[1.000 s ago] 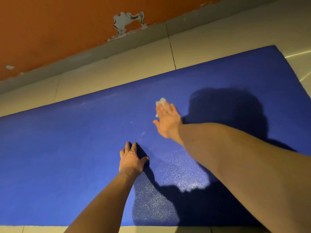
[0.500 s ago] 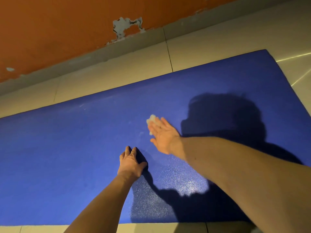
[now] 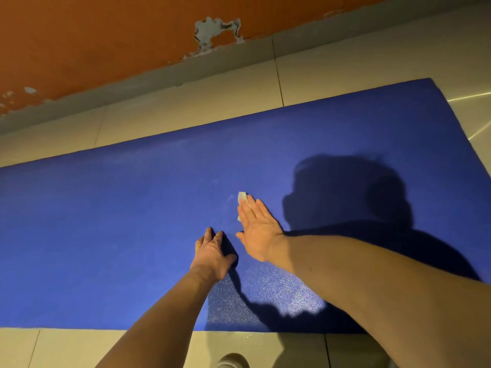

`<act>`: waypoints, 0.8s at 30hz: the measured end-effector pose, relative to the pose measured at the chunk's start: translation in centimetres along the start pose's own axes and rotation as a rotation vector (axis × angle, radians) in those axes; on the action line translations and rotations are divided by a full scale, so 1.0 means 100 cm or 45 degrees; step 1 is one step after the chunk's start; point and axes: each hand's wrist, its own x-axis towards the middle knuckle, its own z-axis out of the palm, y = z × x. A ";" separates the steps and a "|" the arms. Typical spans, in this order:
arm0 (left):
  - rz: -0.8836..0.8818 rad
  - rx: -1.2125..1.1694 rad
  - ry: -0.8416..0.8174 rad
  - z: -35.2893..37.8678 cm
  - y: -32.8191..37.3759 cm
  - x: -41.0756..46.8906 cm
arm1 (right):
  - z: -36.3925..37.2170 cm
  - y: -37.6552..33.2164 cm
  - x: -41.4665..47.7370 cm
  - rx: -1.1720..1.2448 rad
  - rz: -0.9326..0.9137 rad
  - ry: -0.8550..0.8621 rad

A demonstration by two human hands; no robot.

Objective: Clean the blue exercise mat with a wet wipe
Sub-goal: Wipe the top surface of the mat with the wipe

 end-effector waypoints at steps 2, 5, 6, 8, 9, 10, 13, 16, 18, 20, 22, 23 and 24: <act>0.009 -0.023 -0.006 0.003 0.000 -0.003 | -0.004 0.024 0.004 -0.091 0.046 0.041; 0.014 -0.058 -0.020 0.009 -0.001 -0.011 | -0.018 0.065 0.008 -0.211 0.238 -0.013; 0.017 -0.063 -0.024 0.011 -0.003 -0.014 | -0.023 0.073 0.008 -0.219 0.290 -0.056; 0.019 -0.068 -0.034 0.013 -0.005 -0.018 | -0.026 0.077 0.008 -0.183 0.371 -0.112; 0.017 -0.065 -0.041 0.014 -0.006 -0.020 | -0.025 0.071 0.008 -0.173 0.391 -0.136; 0.012 -0.061 -0.048 0.015 -0.007 -0.022 | -0.022 0.060 0.007 -0.187 0.386 -0.161; 0.018 -0.024 -0.061 0.018 -0.006 -0.026 | 0.000 0.016 -0.013 -0.151 0.201 -0.082; 0.013 0.044 -0.053 0.018 0.000 -0.029 | 0.016 -0.010 -0.038 -0.041 -0.058 0.024; 0.003 0.067 -0.067 0.018 0.003 -0.029 | 0.016 -0.001 -0.043 -0.035 -0.146 0.076; 0.008 0.097 -0.089 0.017 0.004 -0.031 | 0.014 0.021 -0.040 -0.103 -0.156 0.130; 0.023 0.095 -0.108 0.018 0.002 -0.033 | 0.011 0.048 -0.037 -0.116 0.001 0.154; 0.026 0.078 -0.113 0.018 0.000 -0.034 | 0.012 0.058 -0.038 -0.060 0.123 0.171; 0.029 0.063 -0.116 0.018 -0.002 -0.035 | 0.011 0.063 -0.040 0.012 0.241 0.179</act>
